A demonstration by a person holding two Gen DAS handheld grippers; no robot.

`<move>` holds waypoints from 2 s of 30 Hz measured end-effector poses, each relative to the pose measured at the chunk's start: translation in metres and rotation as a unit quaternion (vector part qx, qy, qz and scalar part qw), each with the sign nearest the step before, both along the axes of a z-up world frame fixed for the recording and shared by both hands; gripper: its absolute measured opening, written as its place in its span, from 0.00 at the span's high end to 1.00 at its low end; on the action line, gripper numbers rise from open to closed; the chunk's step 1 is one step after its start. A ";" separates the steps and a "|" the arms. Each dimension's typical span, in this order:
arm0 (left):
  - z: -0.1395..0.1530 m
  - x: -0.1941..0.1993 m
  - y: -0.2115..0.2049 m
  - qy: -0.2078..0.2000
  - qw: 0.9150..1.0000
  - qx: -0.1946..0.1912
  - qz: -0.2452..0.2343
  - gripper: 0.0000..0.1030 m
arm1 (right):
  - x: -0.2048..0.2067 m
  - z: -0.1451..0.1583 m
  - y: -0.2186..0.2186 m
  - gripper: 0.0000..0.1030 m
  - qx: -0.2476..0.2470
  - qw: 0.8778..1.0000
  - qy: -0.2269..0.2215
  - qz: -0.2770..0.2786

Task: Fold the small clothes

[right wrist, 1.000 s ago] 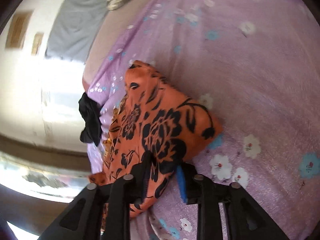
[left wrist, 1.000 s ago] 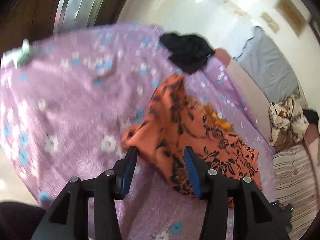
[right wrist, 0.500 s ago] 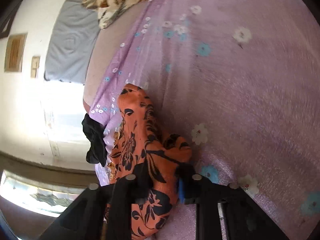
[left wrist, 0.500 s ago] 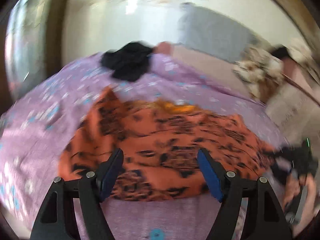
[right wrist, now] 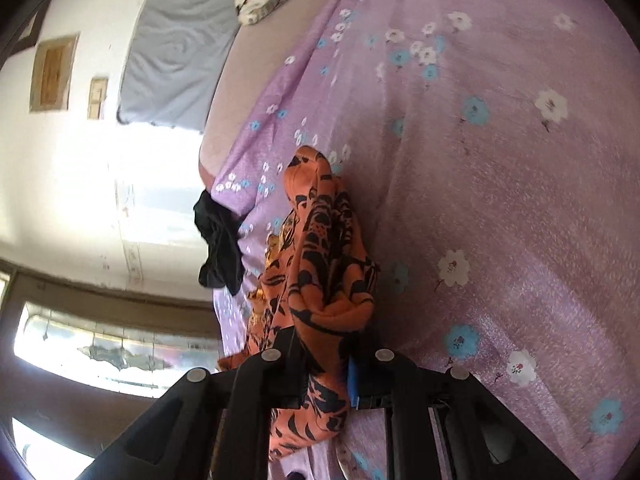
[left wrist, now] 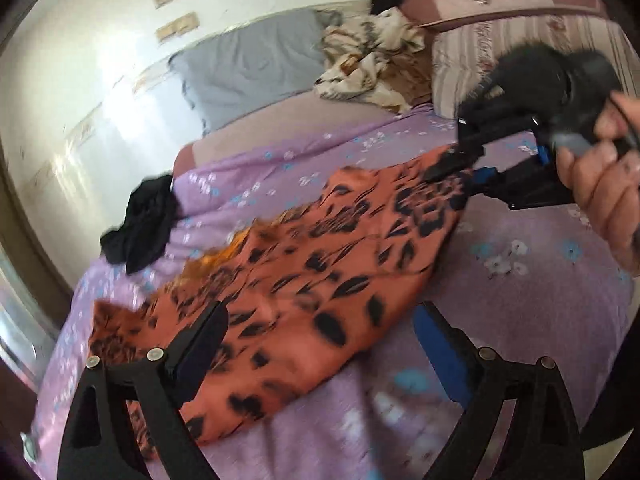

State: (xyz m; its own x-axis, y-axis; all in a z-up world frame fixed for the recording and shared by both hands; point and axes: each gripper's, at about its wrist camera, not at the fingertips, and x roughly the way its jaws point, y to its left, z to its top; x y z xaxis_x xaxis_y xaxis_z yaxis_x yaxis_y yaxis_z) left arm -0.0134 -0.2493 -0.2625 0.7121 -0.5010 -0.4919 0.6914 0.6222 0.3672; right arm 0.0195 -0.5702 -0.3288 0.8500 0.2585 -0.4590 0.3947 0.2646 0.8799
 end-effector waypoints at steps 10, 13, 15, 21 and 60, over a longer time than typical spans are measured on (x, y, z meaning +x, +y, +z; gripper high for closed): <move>-0.025 -0.011 -0.082 -0.132 0.988 0.077 0.025 0.09 | 0.009 0.020 0.002 0.86 -0.041 0.997 -0.001 0.071; -0.031 -0.009 -0.095 -0.122 0.987 0.104 0.002 0.09 | 0.011 0.027 0.001 0.86 -0.055 0.995 -0.005 0.086; -0.039 -0.007 -0.100 -0.113 0.985 0.128 -0.009 0.09 | 0.011 0.033 0.001 0.86 -0.064 0.993 -0.013 0.095; -0.037 -0.028 -0.092 -0.115 0.982 0.133 -0.067 0.09 | 0.016 0.039 0.003 0.86 -0.098 0.989 -0.006 0.115; 0.015 0.007 -0.046 -0.058 0.995 0.058 -0.048 0.87 | 0.108 0.004 -0.053 0.14 0.077 0.992 0.032 0.099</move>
State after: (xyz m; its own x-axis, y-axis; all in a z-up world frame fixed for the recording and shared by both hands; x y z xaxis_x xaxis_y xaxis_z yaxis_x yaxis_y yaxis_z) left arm -0.0067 -0.2952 -0.2478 0.7190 -0.5139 -0.4679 0.6944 0.5035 0.5141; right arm 0.1272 -0.6228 -0.3252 0.7458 0.4890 -0.4524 0.4051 0.2063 0.8907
